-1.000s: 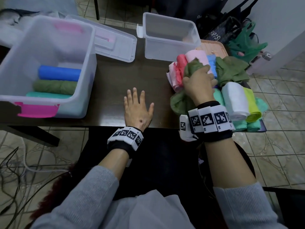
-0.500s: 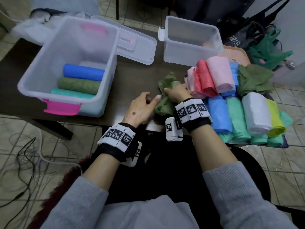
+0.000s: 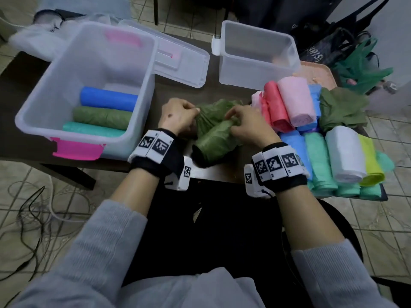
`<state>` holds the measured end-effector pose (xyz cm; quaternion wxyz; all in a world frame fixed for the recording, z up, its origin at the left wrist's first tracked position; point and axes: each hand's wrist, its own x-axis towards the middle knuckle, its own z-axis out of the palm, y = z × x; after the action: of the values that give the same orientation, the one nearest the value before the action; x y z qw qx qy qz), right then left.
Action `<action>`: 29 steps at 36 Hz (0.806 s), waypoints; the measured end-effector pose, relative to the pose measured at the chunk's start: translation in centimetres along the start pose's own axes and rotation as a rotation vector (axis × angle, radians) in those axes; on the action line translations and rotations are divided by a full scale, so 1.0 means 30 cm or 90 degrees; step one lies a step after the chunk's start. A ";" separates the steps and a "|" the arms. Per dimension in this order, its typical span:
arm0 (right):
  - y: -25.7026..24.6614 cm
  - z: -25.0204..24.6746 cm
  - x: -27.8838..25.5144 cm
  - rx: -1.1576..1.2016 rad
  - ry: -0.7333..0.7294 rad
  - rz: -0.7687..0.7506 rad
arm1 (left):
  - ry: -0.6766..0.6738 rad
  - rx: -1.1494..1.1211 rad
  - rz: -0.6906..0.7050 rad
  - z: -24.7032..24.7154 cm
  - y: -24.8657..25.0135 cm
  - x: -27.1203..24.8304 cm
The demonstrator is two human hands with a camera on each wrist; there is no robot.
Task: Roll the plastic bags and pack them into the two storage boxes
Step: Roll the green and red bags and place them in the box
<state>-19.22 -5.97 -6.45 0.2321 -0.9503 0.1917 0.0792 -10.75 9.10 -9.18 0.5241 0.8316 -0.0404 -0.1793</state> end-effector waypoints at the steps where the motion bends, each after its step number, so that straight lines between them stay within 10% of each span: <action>1: -0.005 -0.004 -0.010 -0.050 -0.013 -0.044 | 0.014 -0.016 0.004 -0.005 0.009 0.015; 8: -0.053 -0.021 -0.077 -0.220 -0.041 -0.157 | 0.075 0.037 0.001 -0.052 0.020 0.049; 20: -0.116 0.086 -0.137 -0.225 -0.089 -0.194 | -0.211 0.226 -0.082 -0.017 -0.011 0.015; 29: -0.115 0.150 -0.165 -0.220 -0.110 -0.213 | -0.248 0.143 -0.031 -0.012 -0.026 -0.011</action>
<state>-22.66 0.58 -7.80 0.0915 -0.9841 -0.0054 0.1521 -11.03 9.84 -9.63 0.4058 0.8352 -0.1404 -0.3436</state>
